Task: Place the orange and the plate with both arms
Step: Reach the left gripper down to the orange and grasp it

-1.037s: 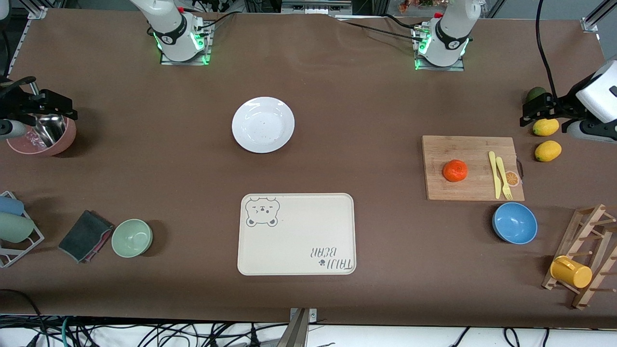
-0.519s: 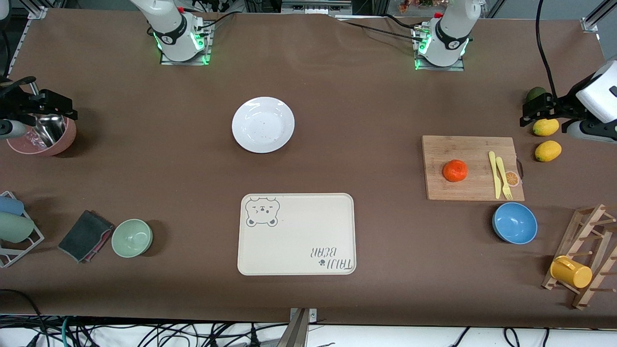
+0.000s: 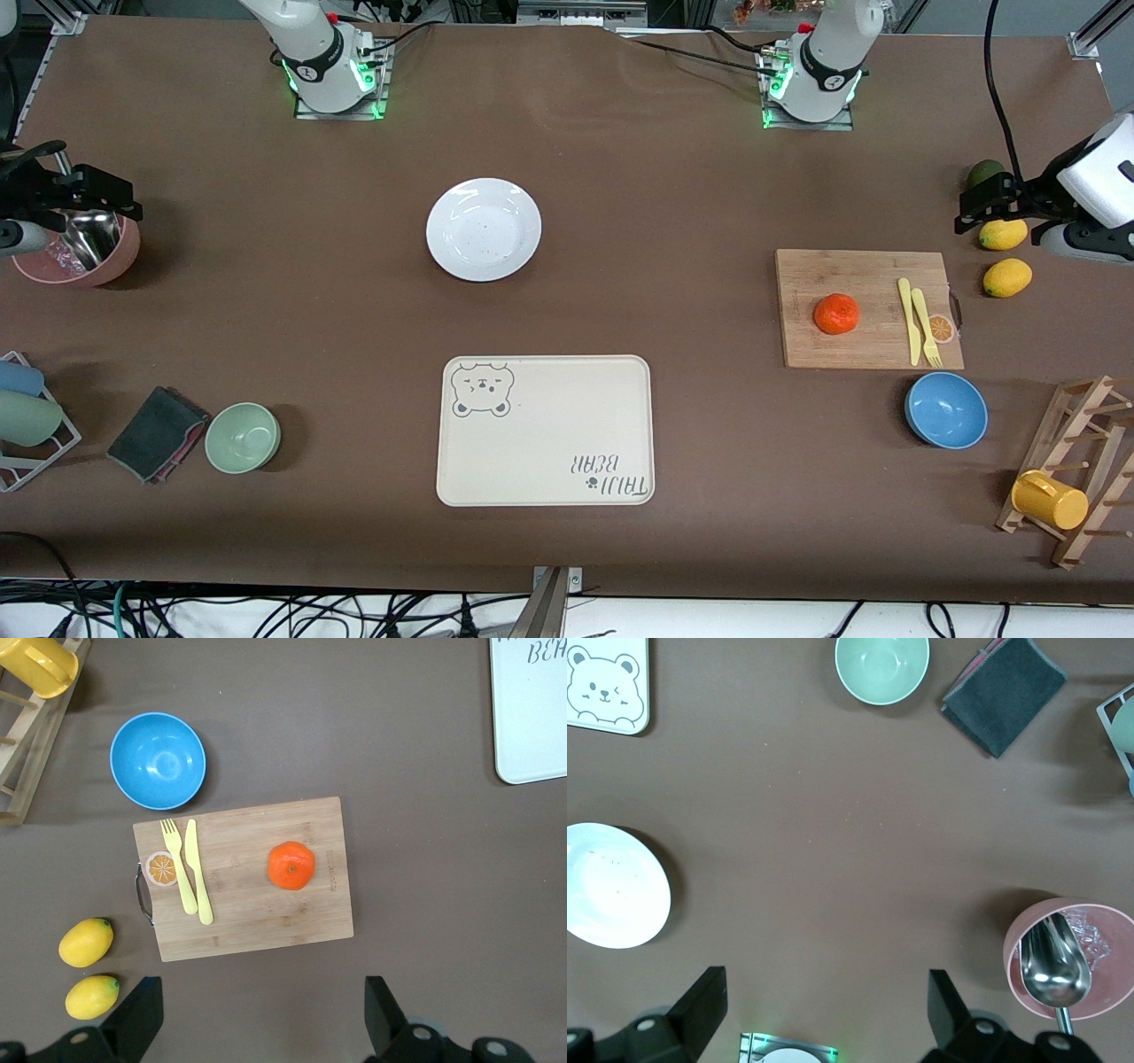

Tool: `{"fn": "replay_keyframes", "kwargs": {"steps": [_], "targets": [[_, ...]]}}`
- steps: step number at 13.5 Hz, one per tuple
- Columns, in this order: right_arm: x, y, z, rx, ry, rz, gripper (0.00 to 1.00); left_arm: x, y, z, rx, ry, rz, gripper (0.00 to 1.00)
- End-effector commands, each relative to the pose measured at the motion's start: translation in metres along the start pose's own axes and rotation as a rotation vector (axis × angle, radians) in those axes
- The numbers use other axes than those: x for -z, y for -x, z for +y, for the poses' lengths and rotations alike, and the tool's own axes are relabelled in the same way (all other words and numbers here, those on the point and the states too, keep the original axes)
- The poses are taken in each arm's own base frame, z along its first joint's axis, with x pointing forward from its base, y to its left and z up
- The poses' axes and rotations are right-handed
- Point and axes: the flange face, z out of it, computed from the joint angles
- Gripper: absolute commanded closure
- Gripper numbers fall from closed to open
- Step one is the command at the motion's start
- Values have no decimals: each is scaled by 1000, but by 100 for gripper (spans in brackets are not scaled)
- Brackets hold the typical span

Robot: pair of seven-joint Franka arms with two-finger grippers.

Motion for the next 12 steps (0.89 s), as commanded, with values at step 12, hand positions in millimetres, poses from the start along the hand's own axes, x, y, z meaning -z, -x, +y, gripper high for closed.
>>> {"fn": "replay_keyframes", "kwargs": {"steps": [12], "targets": [[5,-3,-4,6,11,6,0,-214,-66,6,-47,32,-152,0]]}}
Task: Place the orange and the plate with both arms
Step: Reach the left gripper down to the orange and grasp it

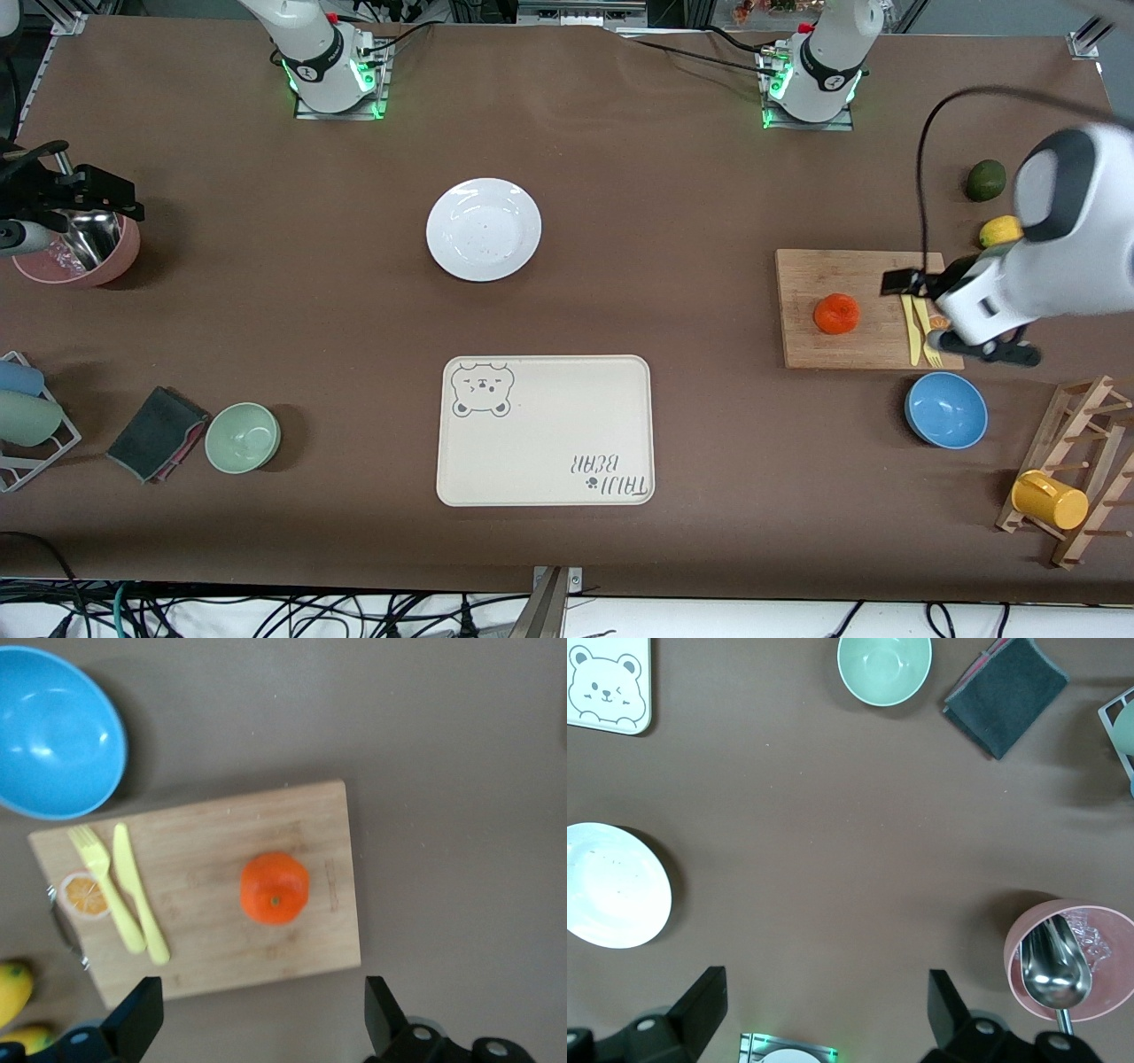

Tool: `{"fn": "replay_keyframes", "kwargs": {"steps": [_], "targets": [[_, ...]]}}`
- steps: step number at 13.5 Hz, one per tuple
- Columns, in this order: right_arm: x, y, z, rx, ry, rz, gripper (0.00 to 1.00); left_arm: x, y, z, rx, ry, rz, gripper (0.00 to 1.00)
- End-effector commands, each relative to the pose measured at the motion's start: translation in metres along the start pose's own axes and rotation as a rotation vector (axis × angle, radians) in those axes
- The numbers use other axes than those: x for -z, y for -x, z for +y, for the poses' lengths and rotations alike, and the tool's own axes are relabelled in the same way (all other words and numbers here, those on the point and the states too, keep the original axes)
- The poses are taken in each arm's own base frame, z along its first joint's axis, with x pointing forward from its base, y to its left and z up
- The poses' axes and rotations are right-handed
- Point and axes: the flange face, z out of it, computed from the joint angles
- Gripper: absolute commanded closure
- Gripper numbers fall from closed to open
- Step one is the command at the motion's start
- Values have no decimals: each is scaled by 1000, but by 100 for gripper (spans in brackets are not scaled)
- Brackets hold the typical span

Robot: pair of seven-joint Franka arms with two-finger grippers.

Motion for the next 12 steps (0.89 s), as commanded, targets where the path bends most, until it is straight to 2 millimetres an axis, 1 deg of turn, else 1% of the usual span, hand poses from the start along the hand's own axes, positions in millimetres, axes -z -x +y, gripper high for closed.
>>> {"fn": "replay_keyframes", "kwargs": {"steps": [1,3,5,7,8,10,12], "targets": [[4,-2,-1,2,10,4,0,-46,10,0,-21,-27,52,0],[4,-2,-1,2,10,4,0,-84,22,-1,-43,-81,82,0],[5,-2,-2,2,10,5,0,-111,29,0,-47,-84,105,0],[5,-2,-2,2,10,5,0,-146,37,0,-44,-83,135,0],[5,-2,-2,2,10,5,0,-159,40,-2,-42,-83,154,0],[5,-2,-2,2,10,5,0,-181,37,-3,-22,-74,140,0],[5,-2,-2,2,10,5,0,-193,35,-3,22,-67,124,0]]}}
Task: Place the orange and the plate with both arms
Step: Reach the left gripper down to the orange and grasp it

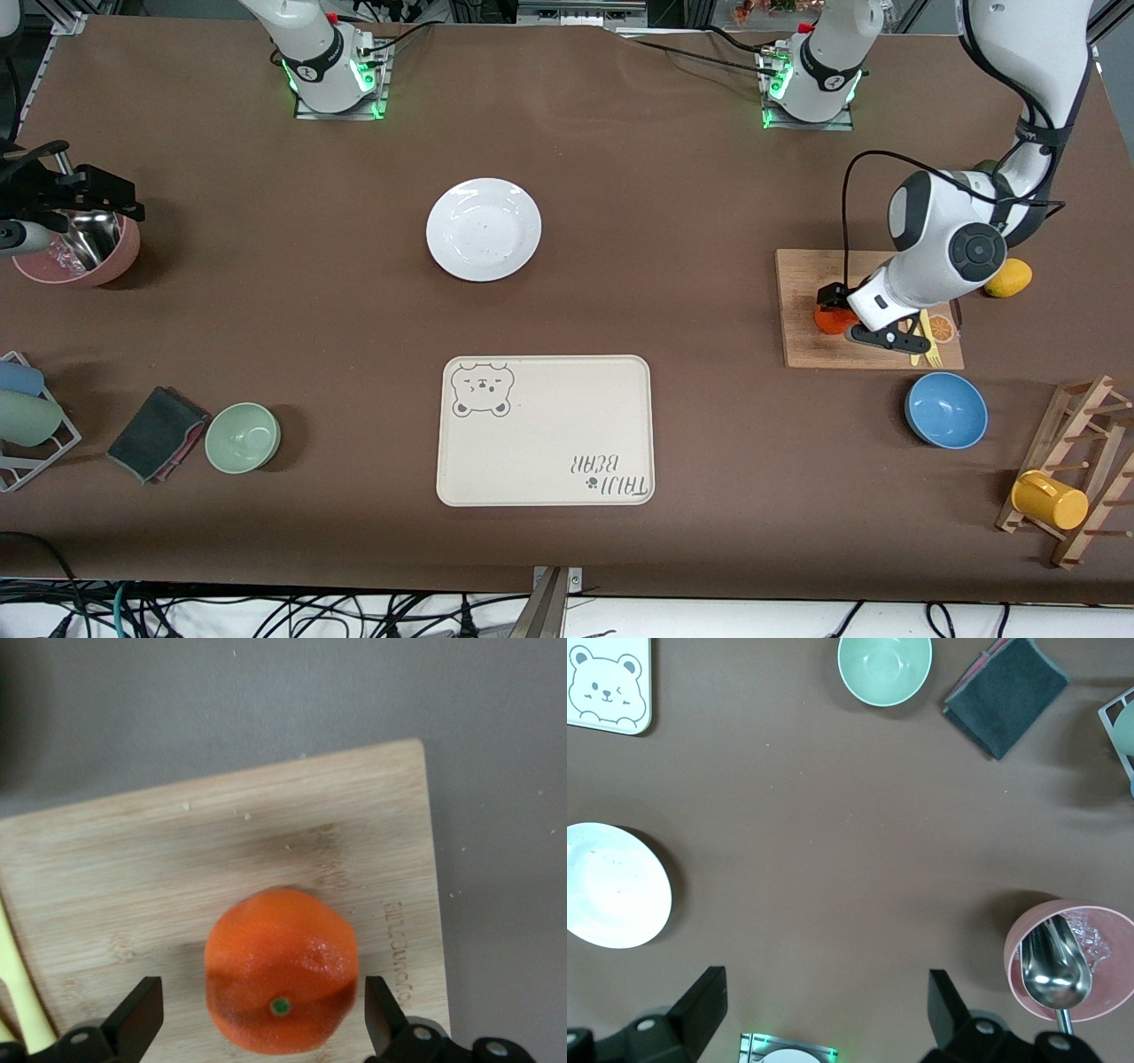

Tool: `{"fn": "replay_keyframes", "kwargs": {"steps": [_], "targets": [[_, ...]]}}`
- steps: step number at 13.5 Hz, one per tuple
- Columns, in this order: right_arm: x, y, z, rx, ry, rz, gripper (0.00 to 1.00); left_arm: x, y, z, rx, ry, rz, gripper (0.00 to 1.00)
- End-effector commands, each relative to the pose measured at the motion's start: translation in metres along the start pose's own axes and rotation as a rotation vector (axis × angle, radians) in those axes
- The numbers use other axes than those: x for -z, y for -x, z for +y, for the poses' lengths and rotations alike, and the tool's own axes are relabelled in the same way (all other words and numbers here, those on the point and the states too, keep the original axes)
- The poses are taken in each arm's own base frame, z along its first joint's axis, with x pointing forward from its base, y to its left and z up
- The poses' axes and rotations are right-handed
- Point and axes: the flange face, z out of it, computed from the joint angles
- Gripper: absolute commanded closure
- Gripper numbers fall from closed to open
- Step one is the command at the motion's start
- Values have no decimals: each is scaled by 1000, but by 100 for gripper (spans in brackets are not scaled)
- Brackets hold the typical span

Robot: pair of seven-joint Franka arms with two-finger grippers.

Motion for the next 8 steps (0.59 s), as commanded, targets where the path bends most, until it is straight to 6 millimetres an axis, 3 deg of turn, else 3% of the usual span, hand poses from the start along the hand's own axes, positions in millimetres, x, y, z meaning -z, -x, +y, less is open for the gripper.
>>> {"fn": "replay_keyframes", "kwargs": {"steps": [1,3,4,8], "targets": [[5,-2,-1,1,10,5,0,-12,0,3,62,-10,-8,0],[5,-2,-1,1,10,5,0,-18,-3,6,71,-6,-15,1],[5,-2,-1,1,10,5,0,-19,-3,6,70,-7,-17,11],[5,-2,-1,1,10,5,0,-19,-5,15,49,-11,-20,69]]}}
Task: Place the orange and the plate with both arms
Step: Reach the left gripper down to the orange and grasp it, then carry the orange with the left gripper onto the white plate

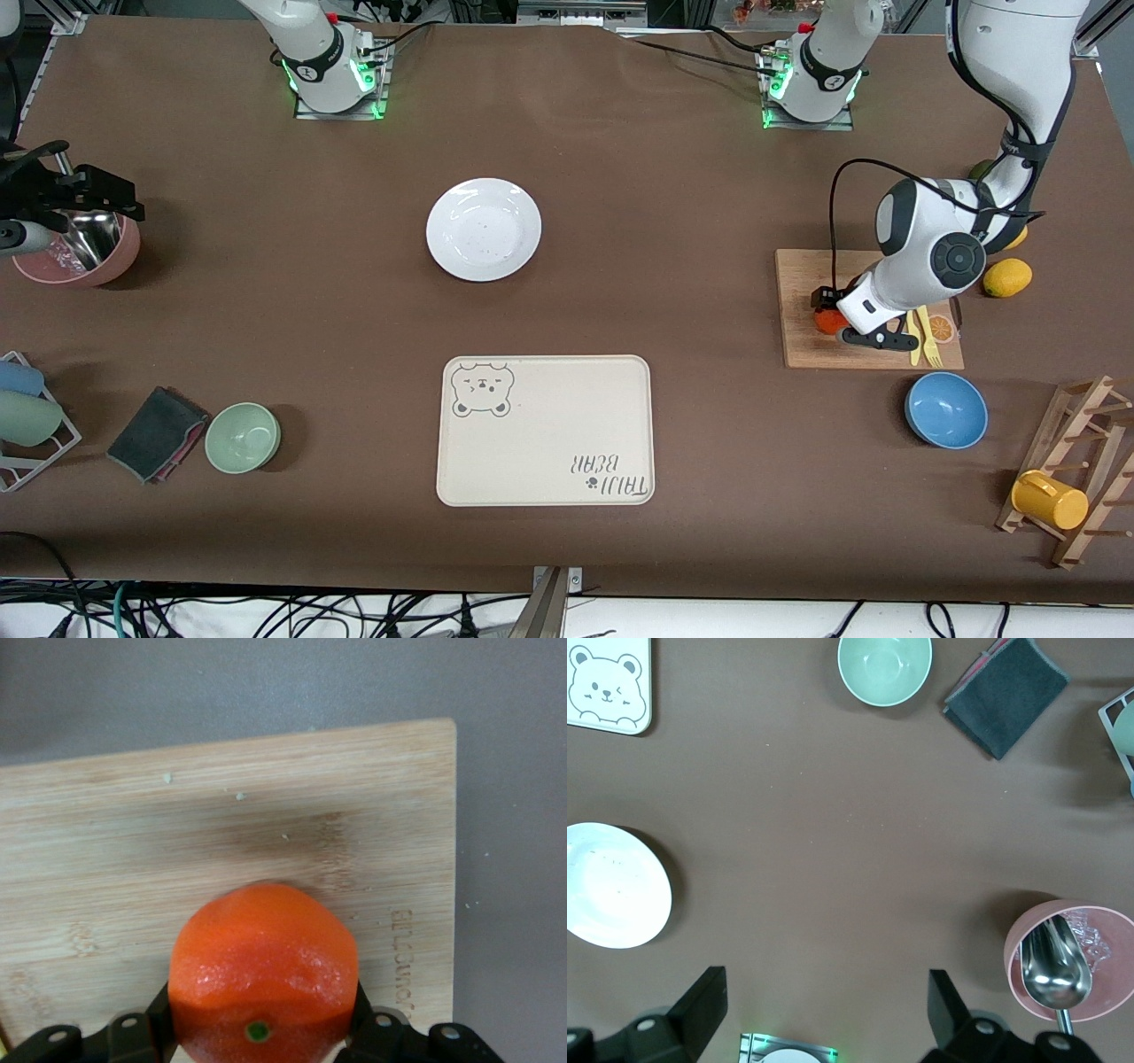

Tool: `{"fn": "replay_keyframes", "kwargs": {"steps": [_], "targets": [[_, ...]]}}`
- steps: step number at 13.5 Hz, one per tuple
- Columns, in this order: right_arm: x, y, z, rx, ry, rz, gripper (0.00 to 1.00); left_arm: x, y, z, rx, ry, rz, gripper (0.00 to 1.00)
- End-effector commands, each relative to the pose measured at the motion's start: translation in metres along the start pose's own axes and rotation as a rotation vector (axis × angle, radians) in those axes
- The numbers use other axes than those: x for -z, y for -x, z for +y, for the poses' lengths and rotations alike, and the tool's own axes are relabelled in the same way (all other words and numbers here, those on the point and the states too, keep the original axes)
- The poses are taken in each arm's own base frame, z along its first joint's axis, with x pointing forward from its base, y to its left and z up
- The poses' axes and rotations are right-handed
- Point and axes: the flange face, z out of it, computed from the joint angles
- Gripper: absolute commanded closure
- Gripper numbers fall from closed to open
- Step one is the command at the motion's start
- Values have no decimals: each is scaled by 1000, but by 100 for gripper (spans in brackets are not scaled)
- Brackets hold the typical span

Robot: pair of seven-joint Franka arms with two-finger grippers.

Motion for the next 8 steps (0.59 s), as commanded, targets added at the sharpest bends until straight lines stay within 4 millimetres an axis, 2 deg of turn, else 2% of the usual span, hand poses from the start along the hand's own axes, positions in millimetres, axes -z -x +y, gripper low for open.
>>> {"fn": "replay_keyframes", "kwargs": {"steps": [1,2,3,4,5,8], "targets": [[5,-2,-1,1,10,5,0,9,-7,11,-16,-19,13,81],[4,-2,-1,1,10,4,0,21,-12,13,-17,-20,18,85],[4,-2,-1,1,10,4,0,33,-17,23,-22,-24,20,88],[4,-2,-1,1,10,4,0,47,-25,44,-3,-30,23,88],[5,-2,-1,1,10,5,0,62,-34,67,47,-27,31,90],[5,-2,-1,1,10,5,0,97,-45,158,147,-40,29,91]]}}
